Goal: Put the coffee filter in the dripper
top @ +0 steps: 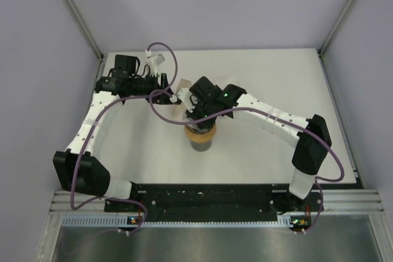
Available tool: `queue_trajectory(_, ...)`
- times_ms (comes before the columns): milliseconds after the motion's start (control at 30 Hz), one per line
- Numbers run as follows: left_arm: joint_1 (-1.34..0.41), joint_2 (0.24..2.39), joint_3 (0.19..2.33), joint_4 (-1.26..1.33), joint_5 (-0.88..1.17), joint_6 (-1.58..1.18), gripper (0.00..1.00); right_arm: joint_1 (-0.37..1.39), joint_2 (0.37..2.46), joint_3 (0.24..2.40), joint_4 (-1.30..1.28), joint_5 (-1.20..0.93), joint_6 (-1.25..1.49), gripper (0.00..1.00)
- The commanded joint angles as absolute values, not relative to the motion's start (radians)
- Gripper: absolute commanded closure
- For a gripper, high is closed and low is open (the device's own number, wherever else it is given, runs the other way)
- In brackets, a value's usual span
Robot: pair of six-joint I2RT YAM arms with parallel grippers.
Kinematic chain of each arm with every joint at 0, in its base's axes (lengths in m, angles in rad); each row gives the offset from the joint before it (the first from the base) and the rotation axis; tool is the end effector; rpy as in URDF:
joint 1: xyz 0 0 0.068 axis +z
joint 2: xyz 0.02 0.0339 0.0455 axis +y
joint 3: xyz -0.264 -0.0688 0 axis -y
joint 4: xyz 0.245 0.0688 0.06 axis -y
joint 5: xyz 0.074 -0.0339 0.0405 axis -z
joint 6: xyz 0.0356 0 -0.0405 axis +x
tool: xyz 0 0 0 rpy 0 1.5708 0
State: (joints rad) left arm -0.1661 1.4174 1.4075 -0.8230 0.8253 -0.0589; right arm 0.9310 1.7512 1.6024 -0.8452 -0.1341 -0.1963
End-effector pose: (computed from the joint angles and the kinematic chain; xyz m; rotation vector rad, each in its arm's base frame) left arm 0.2829 -0.0740 0.3594 0.5084 2.2597 -1.0926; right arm 0.2220 0.3062 0.3046 -1.4414 2.1831 0.4426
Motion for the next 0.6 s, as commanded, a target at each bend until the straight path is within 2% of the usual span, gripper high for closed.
queue_trajectory(0,-0.172,1.371,1.330,-0.743,0.874,-0.181,0.41,0.965,1.810,1.715,-0.940,-0.103,-0.216,1.00)
queue_trajectory(367,-0.169,1.321,1.246,-0.756,0.854,-0.368,0.42,0.989,1.905,1.746,-0.985,-0.049,-0.152,1.00)
queue_trajectory(567,-0.164,1.305,1.230,-0.767,0.851,-0.446,0.45,0.994,1.963,1.767,-0.986,-0.015,-0.048,1.00)
